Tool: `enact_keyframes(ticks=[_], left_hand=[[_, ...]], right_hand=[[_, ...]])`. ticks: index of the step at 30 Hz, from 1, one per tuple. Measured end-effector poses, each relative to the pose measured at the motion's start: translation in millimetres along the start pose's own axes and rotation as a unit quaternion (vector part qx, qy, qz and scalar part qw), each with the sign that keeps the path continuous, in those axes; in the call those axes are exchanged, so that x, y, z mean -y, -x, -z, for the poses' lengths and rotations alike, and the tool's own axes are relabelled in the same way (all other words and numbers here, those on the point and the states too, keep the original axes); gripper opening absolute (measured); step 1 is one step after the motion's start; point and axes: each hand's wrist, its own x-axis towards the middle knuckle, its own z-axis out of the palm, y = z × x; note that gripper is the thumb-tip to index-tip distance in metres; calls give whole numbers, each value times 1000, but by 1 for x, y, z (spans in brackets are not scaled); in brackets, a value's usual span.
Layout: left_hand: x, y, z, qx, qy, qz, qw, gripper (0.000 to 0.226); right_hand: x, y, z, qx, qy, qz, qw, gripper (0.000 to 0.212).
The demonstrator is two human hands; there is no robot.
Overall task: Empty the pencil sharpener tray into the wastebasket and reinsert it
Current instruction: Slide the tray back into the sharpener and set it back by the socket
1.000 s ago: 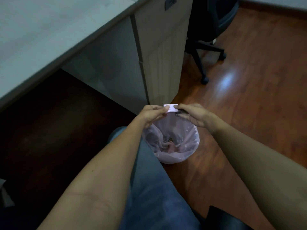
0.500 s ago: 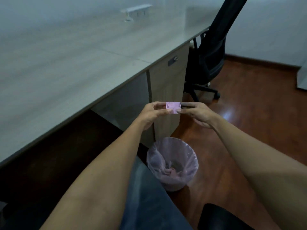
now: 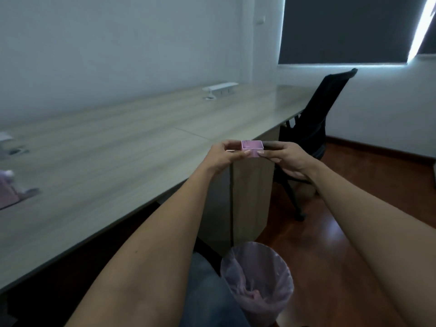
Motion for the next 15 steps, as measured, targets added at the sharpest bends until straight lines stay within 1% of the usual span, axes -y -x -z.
enact_keyframes(ticks=[3,7,11,13,15], left_hand=[[-22,8,30,-31,2,-5,999,52],[-47,22,74,-68,-6,-6,998,52],[-67,44,119,-95,-23,-18,995,49],[-76,59,142,-114,-28,-20,993,49],[-84,75,165,-138,-33,-22,990,49]], right_hand=[[19,-16,-32,31,0,12,999,51],[40,-36,-78,68,25,44,996,46],[57,-52,-125,116,51,53,990,39],[65,-60,-152,142,57,57,987,38],[74,-67,-182,172,66,64,981,41]])
